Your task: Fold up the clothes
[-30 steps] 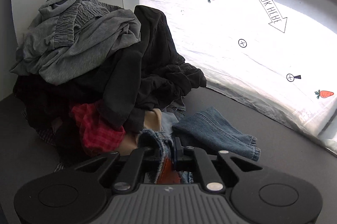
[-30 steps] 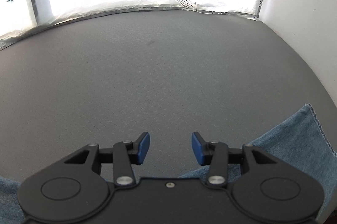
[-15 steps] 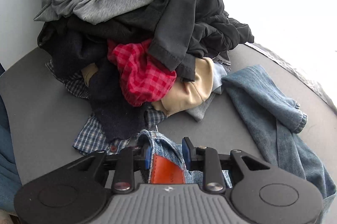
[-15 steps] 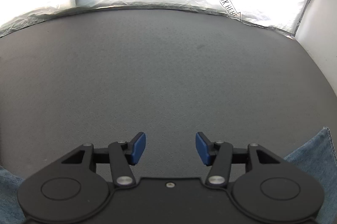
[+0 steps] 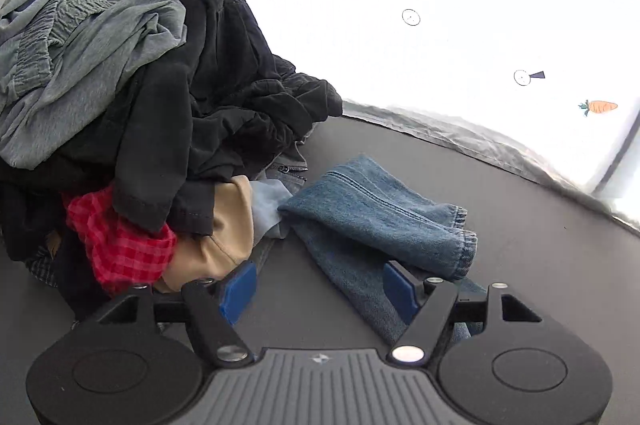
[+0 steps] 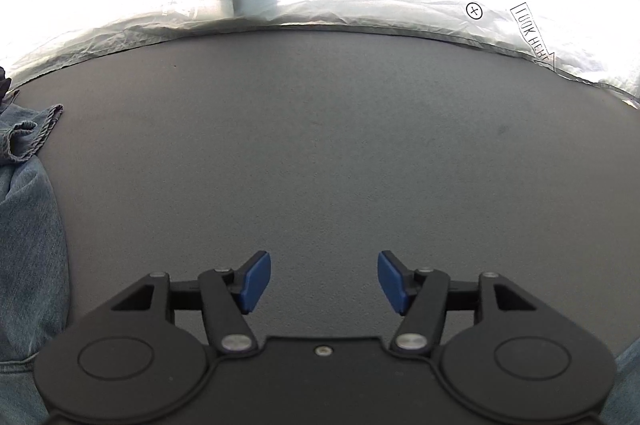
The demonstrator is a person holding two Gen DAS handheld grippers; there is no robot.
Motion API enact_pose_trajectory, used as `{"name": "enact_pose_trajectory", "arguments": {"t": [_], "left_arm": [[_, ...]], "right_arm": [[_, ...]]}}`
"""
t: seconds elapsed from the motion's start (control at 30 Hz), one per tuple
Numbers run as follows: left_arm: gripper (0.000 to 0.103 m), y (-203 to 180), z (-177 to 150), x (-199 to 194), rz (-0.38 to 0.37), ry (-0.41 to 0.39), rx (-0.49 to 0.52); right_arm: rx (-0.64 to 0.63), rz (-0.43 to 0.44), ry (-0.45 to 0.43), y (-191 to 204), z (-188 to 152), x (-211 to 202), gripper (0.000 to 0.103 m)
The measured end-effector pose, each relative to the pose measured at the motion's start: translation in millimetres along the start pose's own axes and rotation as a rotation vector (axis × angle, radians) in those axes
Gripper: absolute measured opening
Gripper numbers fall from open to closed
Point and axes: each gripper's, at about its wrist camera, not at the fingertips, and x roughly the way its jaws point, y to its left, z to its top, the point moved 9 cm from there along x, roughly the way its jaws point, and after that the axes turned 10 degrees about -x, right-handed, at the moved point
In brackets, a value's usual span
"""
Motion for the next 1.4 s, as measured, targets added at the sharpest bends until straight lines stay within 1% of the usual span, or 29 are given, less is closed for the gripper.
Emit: {"name": "enact_pose_trajectory", "arguments": {"t": [0.07, 0.13, 0.2, 0.23, 0.3, 0.37, 0.4, 0.53, 0.63, 0.7, 0.77, 0.87, 0.9, 0.97, 1.03, 1.07, 1.13, 1.17, 1.2, 1.27, 1.4], "left_arm": [[0.071, -21.8, -15.0, 12.8, -0.022, 0.051, 0.047], [0.071, -32.8, -26.8, 21.7, -0.043, 0.095, 0.044], [0.071, -39.3, -41.2, 33.1, -0.067, 0.142, 0.022], [0.071, -38.6, -45.7, 37.9, -0.061, 0.157, 0.016], [0.071, -31.6, -51.5, 48.4, -0.026, 0.179, 0.002], [0.071, -16.5, -51.7, 57.6, 0.022, 0.192, -0.031], [0.071, -3.2, -49.4, 62.3, 0.047, 0.199, -0.064], [0.071, 36.8, -44.2, 73.7, 0.113, 0.211, -0.160], [0.071, 62.7, -51.2, 79.3, 0.168, 0.227, -0.195], [0.071, 77.4, -59.7, 82.1, 0.191, 0.245, -0.213], [0.071, 81.3, -66.0, 83.8, 0.187, 0.247, -0.208], [0.071, 83.3, -75.8, 88.0, 0.193, 0.243, -0.174], [0.074, 83.0, -77.4, 88.2, 0.201, 0.223, -0.161], [0.075, 85.3, -78.1, 87.4, 0.202, 0.222, -0.187], [0.079, 88.8, -78.2, 87.5, 0.194, 0.226, -0.213], [0.080, 89.0, -78.3, 87.9, 0.195, 0.225, -0.214], [0.084, 89.3, -78.3, 88.8, 0.195, 0.222, -0.215], [0.084, 89.5, -78.4, 89.3, 0.195, 0.220, -0.216], [0.086, 89.7, -78.4, 89.7, 0.195, 0.219, -0.217], [0.087, 88.4, -79.5, 90.3, 0.200, 0.212, -0.220], [0.091, 89.7, -81.8, 90.2, 0.208, 0.201, -0.229]], "right_arm": [[0.019, 0.044, -0.013, 16.7, 14.1, 8.7, 0.060], [0.012, 0.088, -0.030, 36.6, 30.9, 17.7, 0.059], [-0.012, 0.124, -0.048, 55.8, 45.5, 25.8, 0.056], [-0.041, 0.146, -0.060, 70.0, 54.3, 30.9, 0.054], [-0.115, 0.202, -0.084, 99.8, 69.4, 37.5, 0.042], [-0.216, 0.234, -0.109, 132.6, 81.0, 42.8, 0.035], [-0.267, 0.250, -0.121, 149.1, 86.6, 45.4, 0.032], [-0.488, 0.283, -0.193, 216.8, 99.4, 47.6, 0.032], [-0.657, 0.308, -0.270, 265.8, 105.3, 41.4, 0.034], [-0.770, 0.324, -0.322, 298.6, 108.7, 37.0, 0.041], [-0.883, 0.340, -0.373, 331.5, 111.7, 32.5, 0.046], [-1.002, 0.359, -0.401, 360.3, 104.0, 31.7, 0.048], [-1.028, 0.351, -0.401, 366.1, 101.7, 34.5, 0.048], [-1.097, 0.289, -0.401, 373.7, 96.9, 44.5, 0.048], [-1.118, 0.264, -0.399, 376.4, 97.5, 51.7, 0.048], [-1.125, 0.267, -0.395, 376.9, 98.9, 53.7, 0.048], [-1.126, 0.286, -0.381, 376.1, 101.5, 55.0, 0.037], [-1.119, 0.298, -0.371, 375.3, 103.1, 55.4, 0.029], [-1.081, 0.322, -0.353, 373.9, 105.5, 55.2, 0.024], [-0.986, 0.346, -0.323, 365.7, 111.8, 54.5, 0.022], [-0.821, 0.351, -0.253, 342.0, 122.7, 57.7, 0.020]]}}
